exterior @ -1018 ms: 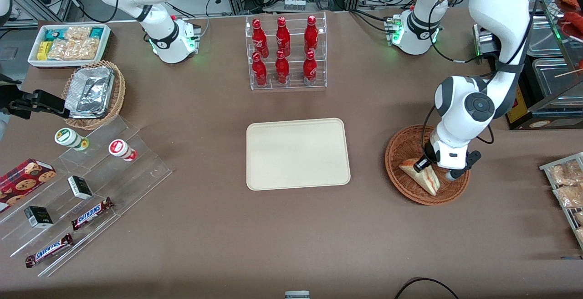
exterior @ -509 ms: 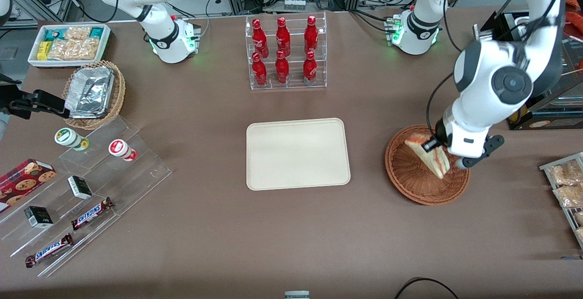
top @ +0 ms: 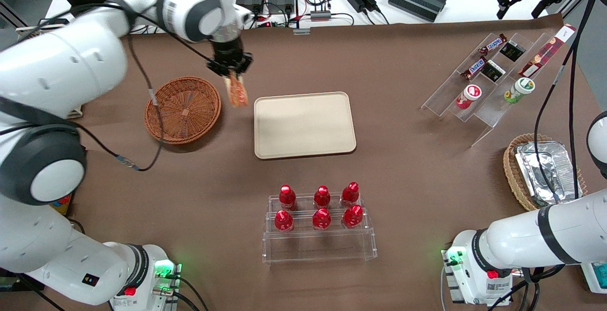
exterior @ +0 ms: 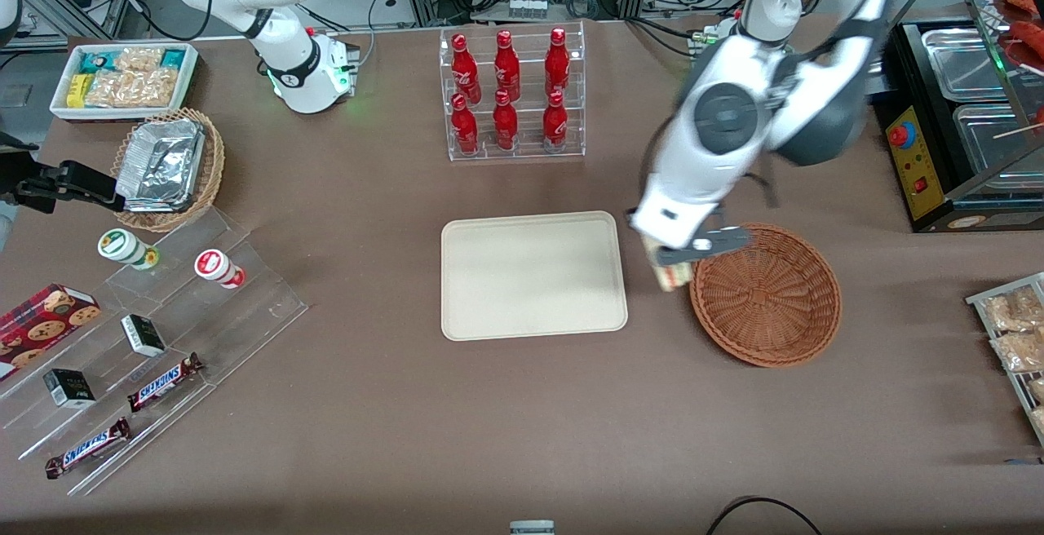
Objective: Place sandwich from basket to tray
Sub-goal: 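Lift the sandwich and carry it with the left gripper over the white tray, then lower the sandwich onto the white tray and open the left gripper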
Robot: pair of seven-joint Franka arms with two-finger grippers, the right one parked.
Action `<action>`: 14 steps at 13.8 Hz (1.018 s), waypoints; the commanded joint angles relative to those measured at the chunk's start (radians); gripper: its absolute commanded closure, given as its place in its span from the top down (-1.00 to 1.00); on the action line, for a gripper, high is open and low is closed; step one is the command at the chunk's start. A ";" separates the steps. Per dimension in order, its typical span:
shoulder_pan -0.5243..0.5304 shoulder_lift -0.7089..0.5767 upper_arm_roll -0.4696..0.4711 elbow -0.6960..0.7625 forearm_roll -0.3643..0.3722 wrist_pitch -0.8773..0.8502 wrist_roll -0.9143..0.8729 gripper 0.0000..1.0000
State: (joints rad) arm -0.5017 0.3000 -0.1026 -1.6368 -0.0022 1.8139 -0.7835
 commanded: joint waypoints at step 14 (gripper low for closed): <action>-0.259 0.372 0.023 0.109 0.087 0.419 -0.181 -1.00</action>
State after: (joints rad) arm -0.7378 0.6745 -0.0970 -1.5099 0.0616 2.2080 -0.9345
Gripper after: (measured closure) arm 0.841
